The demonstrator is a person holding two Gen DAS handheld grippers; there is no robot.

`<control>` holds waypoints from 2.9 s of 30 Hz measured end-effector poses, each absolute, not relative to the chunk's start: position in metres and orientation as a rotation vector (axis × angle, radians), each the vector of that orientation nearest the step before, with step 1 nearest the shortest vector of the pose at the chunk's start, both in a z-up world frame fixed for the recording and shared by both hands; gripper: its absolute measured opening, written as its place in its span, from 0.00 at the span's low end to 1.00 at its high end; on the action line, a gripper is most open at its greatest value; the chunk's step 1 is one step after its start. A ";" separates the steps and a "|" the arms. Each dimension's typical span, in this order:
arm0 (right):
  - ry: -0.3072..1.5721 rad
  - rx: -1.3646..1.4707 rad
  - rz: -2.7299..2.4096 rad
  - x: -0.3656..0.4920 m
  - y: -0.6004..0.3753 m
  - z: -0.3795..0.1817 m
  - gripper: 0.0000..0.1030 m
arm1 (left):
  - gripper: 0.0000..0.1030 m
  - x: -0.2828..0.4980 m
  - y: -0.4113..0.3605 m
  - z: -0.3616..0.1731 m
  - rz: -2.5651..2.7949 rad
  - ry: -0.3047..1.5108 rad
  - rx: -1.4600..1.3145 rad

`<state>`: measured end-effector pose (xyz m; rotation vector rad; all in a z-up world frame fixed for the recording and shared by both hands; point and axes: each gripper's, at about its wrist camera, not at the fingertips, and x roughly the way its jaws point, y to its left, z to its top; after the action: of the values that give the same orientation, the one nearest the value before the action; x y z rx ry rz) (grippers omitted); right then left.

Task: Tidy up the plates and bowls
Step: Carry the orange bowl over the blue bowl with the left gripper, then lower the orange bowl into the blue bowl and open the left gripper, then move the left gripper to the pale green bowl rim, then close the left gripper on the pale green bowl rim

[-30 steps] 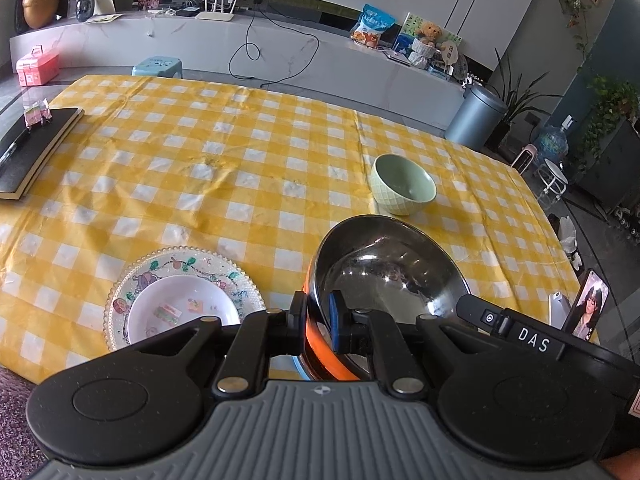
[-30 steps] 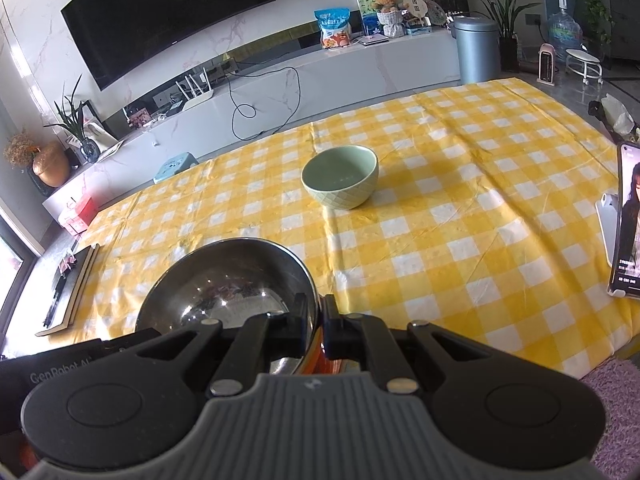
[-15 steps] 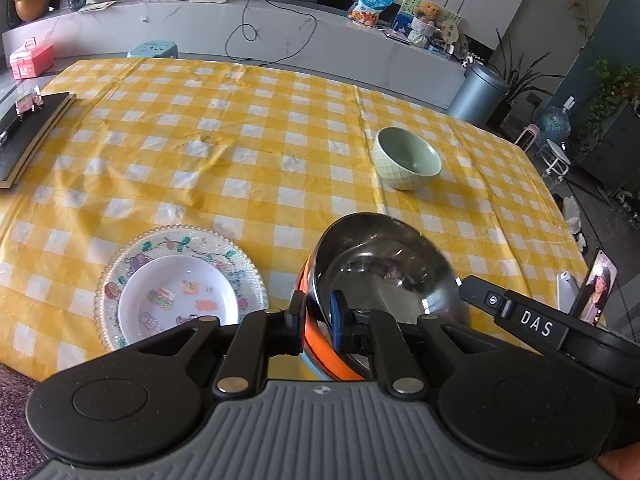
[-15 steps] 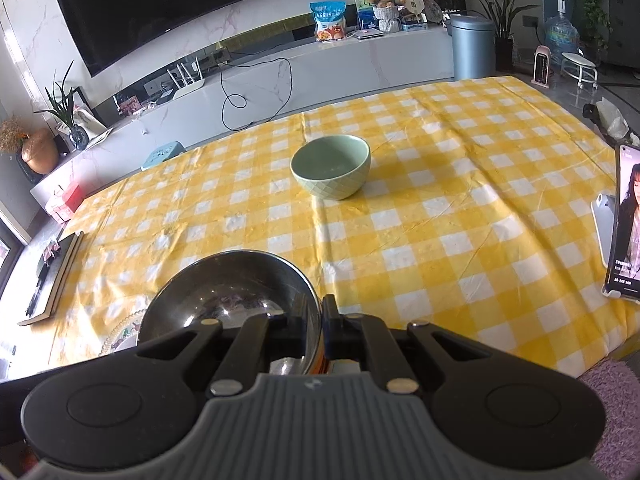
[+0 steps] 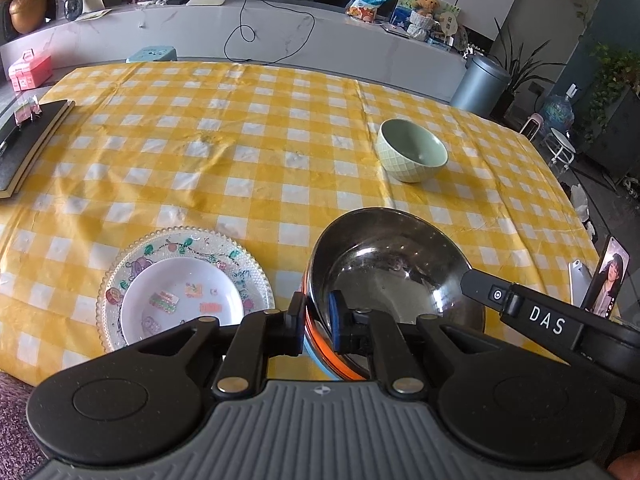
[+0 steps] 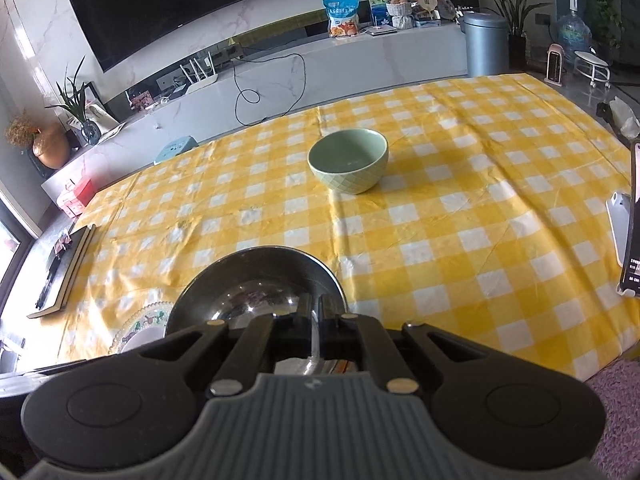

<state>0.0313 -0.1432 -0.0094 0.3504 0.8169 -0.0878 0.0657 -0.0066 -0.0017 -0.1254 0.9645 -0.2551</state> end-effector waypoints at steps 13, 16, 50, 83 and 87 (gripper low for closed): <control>0.802 0.384 -0.075 0.032 -0.152 -0.001 0.40 | 0.45 0.071 -0.013 0.022 -0.286 0.954 -0.061; 0.792 0.395 -0.079 0.034 -0.157 0.006 0.53 | 0.49 0.079 -0.015 0.027 -0.307 0.978 -0.049; 0.955 0.473 -0.248 0.166 -0.254 0.006 0.69 | 0.60 0.240 -0.092 0.023 -0.464 1.173 0.022; 1.111 0.490 -0.235 0.267 -0.249 -0.073 0.10 | 0.08 0.331 -0.125 -0.067 -0.437 1.252 -0.054; 1.100 0.507 -0.225 0.258 -0.248 -0.065 0.09 | 0.08 0.322 -0.120 -0.058 -0.434 1.254 -0.054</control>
<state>0.2582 -0.2484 -0.0648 0.5072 1.1005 -0.2252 0.3215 -0.1198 -0.0580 -0.0538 1.2539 -0.4340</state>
